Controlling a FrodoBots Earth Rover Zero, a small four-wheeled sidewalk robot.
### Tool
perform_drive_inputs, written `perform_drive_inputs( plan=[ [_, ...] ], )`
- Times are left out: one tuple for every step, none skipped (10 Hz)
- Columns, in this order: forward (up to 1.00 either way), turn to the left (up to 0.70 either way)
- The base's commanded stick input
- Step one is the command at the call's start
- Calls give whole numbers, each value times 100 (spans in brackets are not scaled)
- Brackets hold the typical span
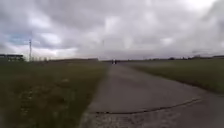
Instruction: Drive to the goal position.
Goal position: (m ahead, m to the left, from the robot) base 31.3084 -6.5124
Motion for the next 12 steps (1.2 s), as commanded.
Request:
perform_drive_inputs(
  plan=[
    [100,-32],
    [100,-16],
    [100,0],
    [100,0],
    [100,0],
    [100,0],
    [100,0],
    [100,0],
    [100,0],
    [100,0],
    [100,0],
    [100,0]
  ],
)
